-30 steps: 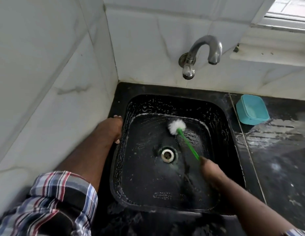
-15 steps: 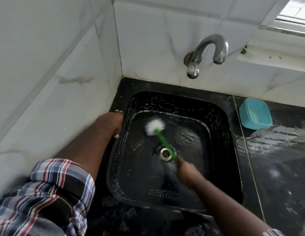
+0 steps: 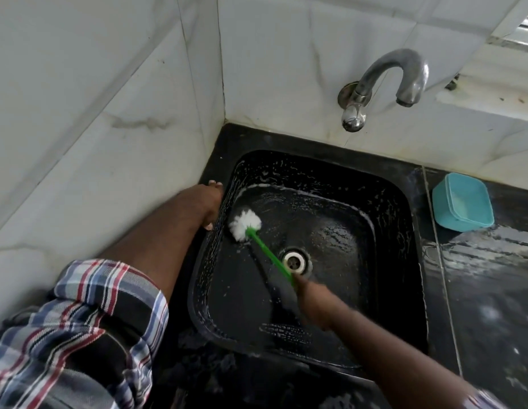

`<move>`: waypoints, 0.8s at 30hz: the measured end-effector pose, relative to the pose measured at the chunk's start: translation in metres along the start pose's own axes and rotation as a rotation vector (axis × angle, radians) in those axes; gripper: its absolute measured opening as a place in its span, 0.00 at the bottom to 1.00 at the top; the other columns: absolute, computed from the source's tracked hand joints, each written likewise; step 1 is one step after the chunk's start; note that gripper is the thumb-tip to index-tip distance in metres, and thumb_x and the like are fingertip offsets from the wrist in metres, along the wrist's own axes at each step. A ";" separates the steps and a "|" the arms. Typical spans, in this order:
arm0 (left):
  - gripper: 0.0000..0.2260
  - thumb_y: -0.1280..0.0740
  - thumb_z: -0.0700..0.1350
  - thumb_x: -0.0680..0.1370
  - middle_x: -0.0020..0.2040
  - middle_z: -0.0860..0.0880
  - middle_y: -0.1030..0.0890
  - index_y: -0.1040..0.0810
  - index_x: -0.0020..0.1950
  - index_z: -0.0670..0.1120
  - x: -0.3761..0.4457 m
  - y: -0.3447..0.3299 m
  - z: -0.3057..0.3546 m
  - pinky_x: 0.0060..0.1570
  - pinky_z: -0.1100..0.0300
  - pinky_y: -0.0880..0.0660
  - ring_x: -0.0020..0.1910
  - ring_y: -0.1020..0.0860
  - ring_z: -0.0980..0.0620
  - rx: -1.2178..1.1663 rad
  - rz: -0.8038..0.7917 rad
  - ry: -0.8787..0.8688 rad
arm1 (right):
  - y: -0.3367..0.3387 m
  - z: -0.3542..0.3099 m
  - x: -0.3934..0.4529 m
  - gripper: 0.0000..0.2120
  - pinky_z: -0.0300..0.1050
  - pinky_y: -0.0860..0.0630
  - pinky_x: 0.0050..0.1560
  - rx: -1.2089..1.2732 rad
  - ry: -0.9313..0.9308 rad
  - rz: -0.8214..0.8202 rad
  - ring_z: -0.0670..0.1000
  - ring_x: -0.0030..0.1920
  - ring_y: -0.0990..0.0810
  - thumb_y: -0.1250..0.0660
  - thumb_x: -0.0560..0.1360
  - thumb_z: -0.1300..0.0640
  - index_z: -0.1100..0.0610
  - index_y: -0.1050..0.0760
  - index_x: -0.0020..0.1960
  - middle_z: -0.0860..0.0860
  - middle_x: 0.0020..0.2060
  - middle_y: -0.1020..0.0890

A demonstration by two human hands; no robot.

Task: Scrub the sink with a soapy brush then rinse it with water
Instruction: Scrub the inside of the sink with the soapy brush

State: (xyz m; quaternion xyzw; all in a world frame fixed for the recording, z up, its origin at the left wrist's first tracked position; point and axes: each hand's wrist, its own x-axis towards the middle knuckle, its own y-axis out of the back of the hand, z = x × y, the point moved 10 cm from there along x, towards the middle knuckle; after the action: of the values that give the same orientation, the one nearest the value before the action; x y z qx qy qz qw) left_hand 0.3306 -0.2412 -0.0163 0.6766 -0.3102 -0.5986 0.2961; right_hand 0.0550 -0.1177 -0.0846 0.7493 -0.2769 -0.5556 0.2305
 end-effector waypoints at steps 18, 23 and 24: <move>0.53 0.23 0.40 0.71 0.81 0.45 0.53 0.60 0.81 0.44 -0.005 0.005 0.000 0.71 0.52 0.35 0.76 0.38 0.44 0.008 0.011 0.029 | -0.012 0.023 -0.037 0.25 0.44 0.26 0.49 -0.188 0.075 -0.178 0.57 0.52 0.18 0.45 0.80 0.54 0.44 0.42 0.76 0.56 0.56 0.19; 0.53 0.23 0.39 0.70 0.81 0.46 0.52 0.60 0.81 0.46 -0.004 0.003 -0.002 0.71 0.52 0.35 0.76 0.37 0.44 -0.019 -0.002 0.052 | 0.044 0.073 -0.015 0.32 0.46 0.23 0.51 -0.288 -0.145 -0.029 0.58 0.54 0.18 0.44 0.76 0.58 0.40 0.46 0.78 0.58 0.58 0.19; 0.53 0.23 0.39 0.70 0.81 0.46 0.51 0.60 0.81 0.46 -0.004 0.002 -0.003 0.71 0.52 0.35 0.76 0.37 0.44 -0.023 -0.002 0.054 | 0.054 0.070 0.003 0.33 0.47 0.23 0.52 -0.228 -0.178 0.032 0.59 0.56 0.18 0.43 0.76 0.59 0.44 0.46 0.78 0.60 0.59 0.19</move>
State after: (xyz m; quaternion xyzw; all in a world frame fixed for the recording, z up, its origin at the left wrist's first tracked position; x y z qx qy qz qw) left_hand 0.3332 -0.2396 -0.0124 0.6892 -0.2946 -0.5841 0.3116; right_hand -0.0197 -0.1625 -0.0710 0.6617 -0.2432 -0.6439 0.2973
